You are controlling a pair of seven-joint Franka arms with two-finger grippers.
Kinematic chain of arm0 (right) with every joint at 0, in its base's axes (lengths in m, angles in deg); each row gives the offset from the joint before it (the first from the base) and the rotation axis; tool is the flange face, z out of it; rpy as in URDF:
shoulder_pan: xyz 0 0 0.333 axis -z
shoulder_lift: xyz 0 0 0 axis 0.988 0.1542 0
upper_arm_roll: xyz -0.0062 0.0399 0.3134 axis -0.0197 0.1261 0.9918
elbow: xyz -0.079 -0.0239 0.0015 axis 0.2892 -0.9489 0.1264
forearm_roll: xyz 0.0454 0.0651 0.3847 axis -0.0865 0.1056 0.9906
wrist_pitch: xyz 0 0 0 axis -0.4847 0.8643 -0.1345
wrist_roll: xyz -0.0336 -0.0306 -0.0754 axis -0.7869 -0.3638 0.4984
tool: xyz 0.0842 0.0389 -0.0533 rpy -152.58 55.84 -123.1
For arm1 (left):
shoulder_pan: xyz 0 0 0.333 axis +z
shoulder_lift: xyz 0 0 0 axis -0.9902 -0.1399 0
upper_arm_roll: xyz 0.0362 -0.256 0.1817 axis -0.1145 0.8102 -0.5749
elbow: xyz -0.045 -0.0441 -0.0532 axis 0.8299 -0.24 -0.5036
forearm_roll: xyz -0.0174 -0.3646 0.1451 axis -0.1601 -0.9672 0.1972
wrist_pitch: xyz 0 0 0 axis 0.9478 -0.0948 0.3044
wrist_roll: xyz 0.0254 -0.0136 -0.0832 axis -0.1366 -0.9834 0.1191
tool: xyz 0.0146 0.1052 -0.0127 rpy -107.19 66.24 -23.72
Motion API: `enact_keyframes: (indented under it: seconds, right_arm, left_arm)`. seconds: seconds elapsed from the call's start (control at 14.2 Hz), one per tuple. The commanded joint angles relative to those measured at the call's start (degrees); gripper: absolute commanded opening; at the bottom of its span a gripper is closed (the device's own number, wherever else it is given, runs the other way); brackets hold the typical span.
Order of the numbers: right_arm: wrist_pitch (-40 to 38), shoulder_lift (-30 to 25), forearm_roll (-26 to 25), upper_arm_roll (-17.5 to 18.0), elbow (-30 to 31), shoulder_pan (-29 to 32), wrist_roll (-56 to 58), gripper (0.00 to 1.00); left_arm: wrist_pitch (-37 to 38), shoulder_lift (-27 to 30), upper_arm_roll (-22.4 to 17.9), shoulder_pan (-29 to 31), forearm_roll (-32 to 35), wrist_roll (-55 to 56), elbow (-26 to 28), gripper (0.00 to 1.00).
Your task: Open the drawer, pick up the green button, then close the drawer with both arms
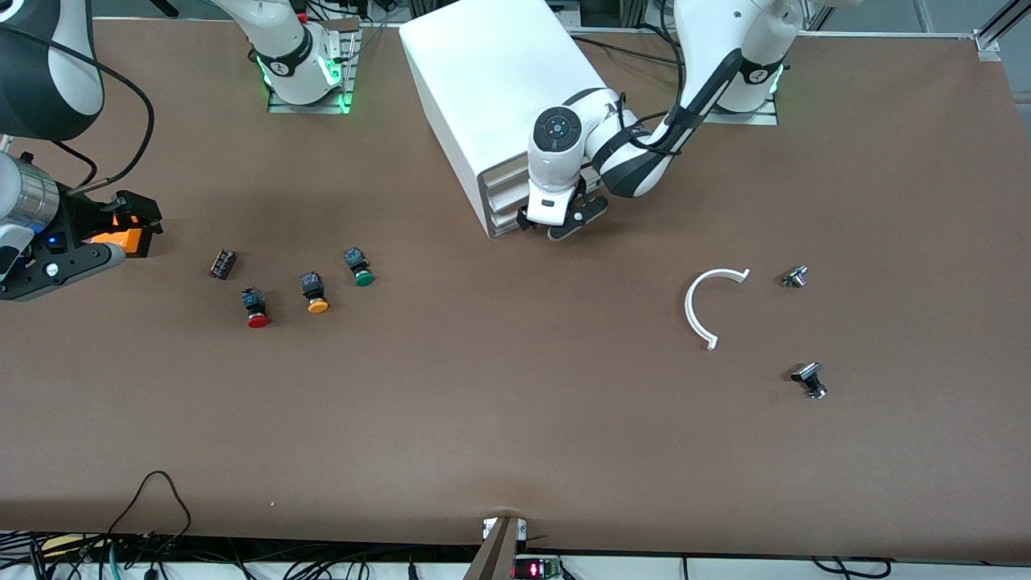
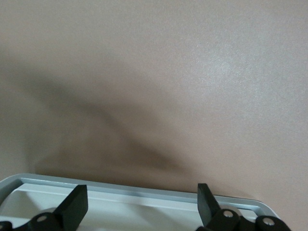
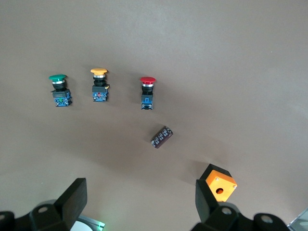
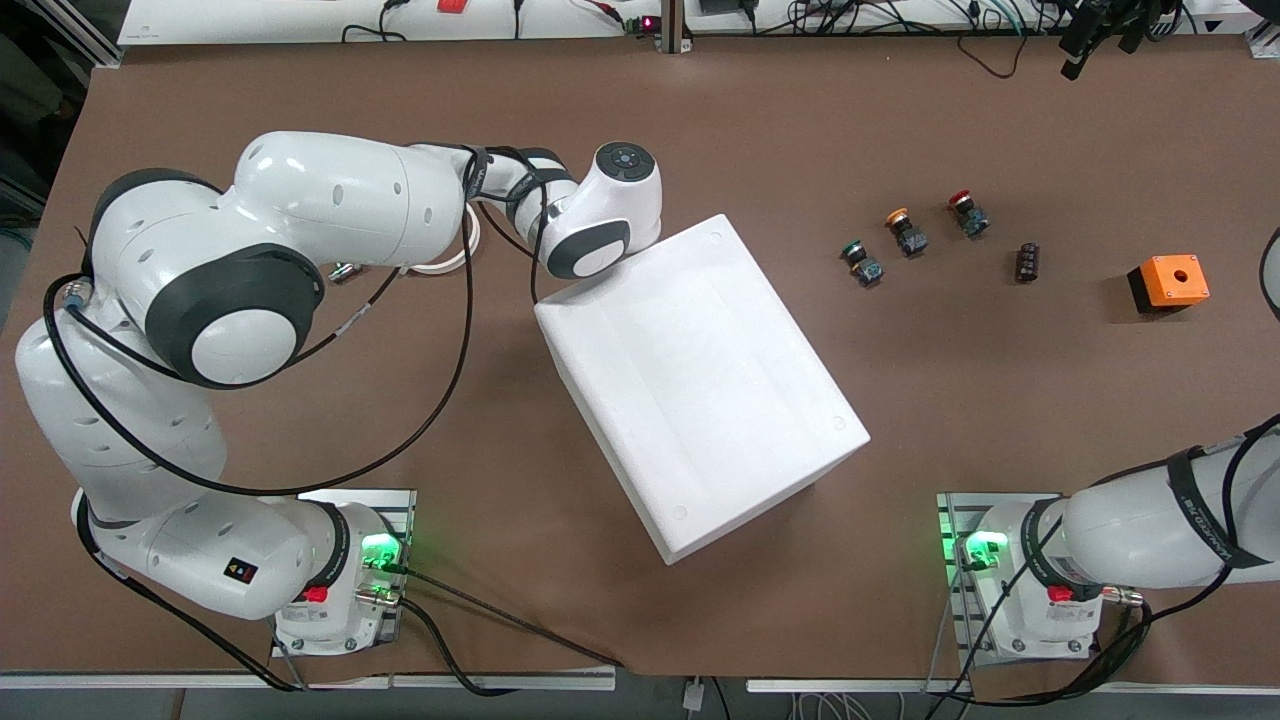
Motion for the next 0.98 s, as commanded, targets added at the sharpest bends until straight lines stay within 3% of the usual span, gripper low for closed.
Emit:
enact_keyframes:
  seconds: [0.0,0.28,0.56,0.91]
  right_arm:
    - [-1.1,-0.1,-0.7,0.7,-0.8,-0.2,-0.9,1.0]
    - [-1.2,-0.2,-0.5,0.8,-0.8,-0.5,-1.0,1.0]
    - [-1.1,-0.2,-0.3,0.7,-0.8,-0.7,-0.9,1.0]
    - [-1.1,-0.3,-0.2,0.7,-0.8,-0.7,-1.0,1.0]
  left_arm:
    - [-0.1,2.3,-0.1,3.9,-0.9,-4.6,1.0,1.0]
    - [1.0,4.9,-1.3,12.7,-1.0,-20.7,-0.2,1.0]
    - [2.7,9.0,-3.8,18.2,-0.9,-29.1,-0.3,1.0]
    - [20.4,14.3,-3.8,25.0,-0.9,-39.3,-8.7,1.0]
